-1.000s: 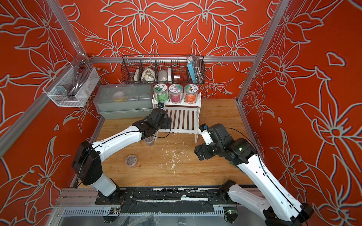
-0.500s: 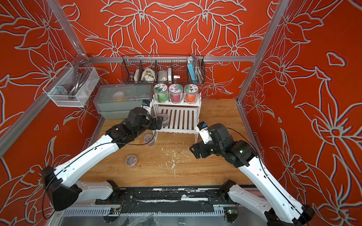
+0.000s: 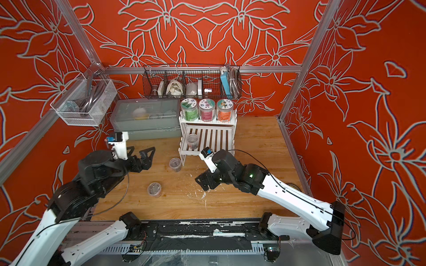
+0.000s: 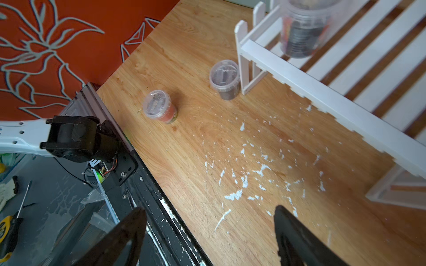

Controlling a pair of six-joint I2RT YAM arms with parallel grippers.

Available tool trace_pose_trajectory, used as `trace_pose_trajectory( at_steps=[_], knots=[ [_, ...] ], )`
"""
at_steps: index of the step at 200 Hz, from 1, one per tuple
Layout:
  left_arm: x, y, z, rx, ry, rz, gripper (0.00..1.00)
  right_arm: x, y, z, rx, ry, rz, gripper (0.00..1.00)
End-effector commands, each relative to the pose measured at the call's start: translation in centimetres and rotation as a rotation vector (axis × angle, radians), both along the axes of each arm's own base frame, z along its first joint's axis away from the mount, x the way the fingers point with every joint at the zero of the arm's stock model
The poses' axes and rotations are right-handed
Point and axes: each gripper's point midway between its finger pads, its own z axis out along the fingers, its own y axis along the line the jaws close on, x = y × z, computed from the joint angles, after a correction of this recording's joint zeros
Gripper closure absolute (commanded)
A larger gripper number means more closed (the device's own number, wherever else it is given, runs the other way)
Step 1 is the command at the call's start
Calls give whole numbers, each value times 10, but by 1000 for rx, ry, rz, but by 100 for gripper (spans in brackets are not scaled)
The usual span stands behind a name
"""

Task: Place the seed container on the shelf
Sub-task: Adjust the seed jar on the shelf, then pick up the seed jar at the center of the board.

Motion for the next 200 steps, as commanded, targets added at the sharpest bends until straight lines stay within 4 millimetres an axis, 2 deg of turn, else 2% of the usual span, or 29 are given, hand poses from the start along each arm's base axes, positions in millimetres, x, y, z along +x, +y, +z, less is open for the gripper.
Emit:
trace_pose_trajectory(
  at_steps=[1,55,101,157,200],
  knots=[
    [-22,23,-2,-7,17,53,1,8,30,3,32,-85,-27,10],
    [-60,53,6,-39,-50,85,1,-9,110,-34,-24,-154,95,6],
    [-72,61,12,-46,-78,90,1,-21,167,-64,-67,-209,194,1],
    [-72,59,10,-53,-74,81,1,-25,209,-101,-116,-195,249,0],
    [-71,58,7,-47,-73,77,1,-17,220,-127,-189,-198,237,0]
  ],
)
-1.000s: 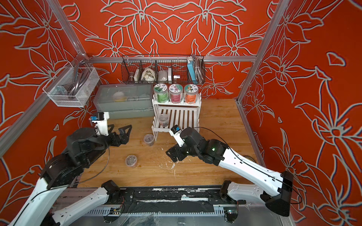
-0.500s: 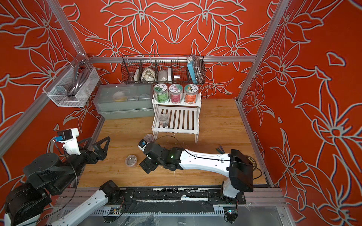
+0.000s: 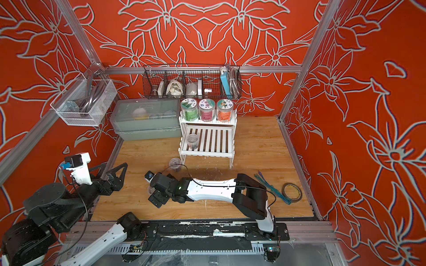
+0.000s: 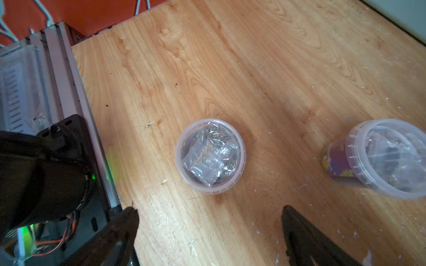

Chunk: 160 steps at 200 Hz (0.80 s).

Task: Place the seed container on the shelf
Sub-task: Pick up the seed jar at the center of the board.

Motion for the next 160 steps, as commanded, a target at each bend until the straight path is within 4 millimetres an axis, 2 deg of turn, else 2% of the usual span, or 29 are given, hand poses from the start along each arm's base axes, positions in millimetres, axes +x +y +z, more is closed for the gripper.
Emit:
trace_pose_trajectory(
  at_steps=[1,37,64,160],
  knots=[
    [-2,2,1,-7,-15,7,1,4,7,-7,-34,-29,-4,0],
    [-3,3,2,-10,-24,6,2,8,9,-21,-57,-24,-40,0],
    [-1,4,-4,16,-2,15,2,11,9,-29,-69,-20,-57,0],
    [-6,5,1,8,-29,4,4,4,27,-42,-52,68,-20,0]
  ],
)
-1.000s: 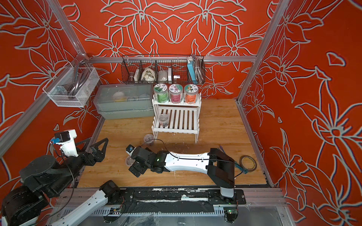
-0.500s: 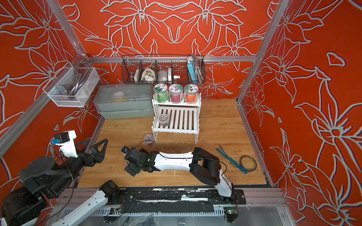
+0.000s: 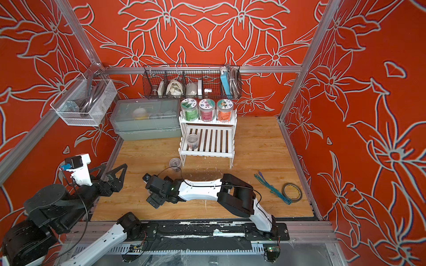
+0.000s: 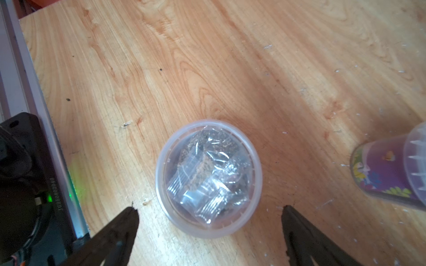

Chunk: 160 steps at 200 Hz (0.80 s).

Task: Place the seed container on the shelf
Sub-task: Pick up the seed jar at the center of the board.

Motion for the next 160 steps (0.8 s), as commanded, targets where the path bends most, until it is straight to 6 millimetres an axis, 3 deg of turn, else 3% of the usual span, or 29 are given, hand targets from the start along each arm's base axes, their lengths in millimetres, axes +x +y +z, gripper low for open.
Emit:
trace_pose_trajectory(
  at_steps=[1,160],
  knots=[
    [-4,4,4,4,-25,6,4,-2,9,-2,13,43,2,0],
    [-6,2,3,-5,-34,-13,4,9,21,-15,0,90,-25,6]
  ],
)
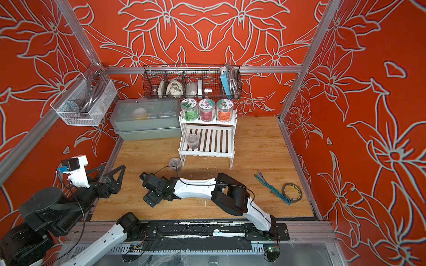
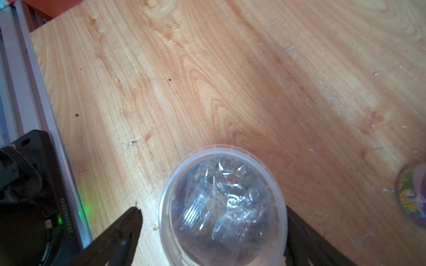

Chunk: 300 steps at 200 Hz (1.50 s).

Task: Place the seed container on the shelf
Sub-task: Pick up the seed jar at the center of the board.

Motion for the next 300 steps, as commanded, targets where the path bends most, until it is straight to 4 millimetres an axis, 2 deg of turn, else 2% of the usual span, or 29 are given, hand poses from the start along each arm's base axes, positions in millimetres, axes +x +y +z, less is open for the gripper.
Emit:
trace_pose_trajectory(
  at_steps=[1,45,109,130,147,193,258,283,300],
  knots=[
    [-1,0,1,2,-17,-6,4,4,0,-7,-20,19,-19,6],
    [-1,-1,1,-2,-19,-12,4,5,3,-4,-17,18,-20,10],
    [-2,-3,1,-9,-26,-20,4,9,-3,-2,-34,8,-27,25],
    [-1,-3,0,-8,-26,-22,4,8,-8,7,-28,5,-21,29],
    [-1,-4,-1,-2,-25,-23,4,8,-14,25,-3,0,-15,32],
    [3,-4,-7,22,-7,-15,4,25,-59,78,38,-41,-62,32],
    [9,-8,-15,27,8,-14,4,71,-142,148,75,-107,-199,32],
    [11,-10,-17,30,16,-18,4,89,-171,168,79,-144,-256,32],
    [13,-11,-17,33,17,-19,4,103,-191,174,78,-162,-302,32]
  ],
)
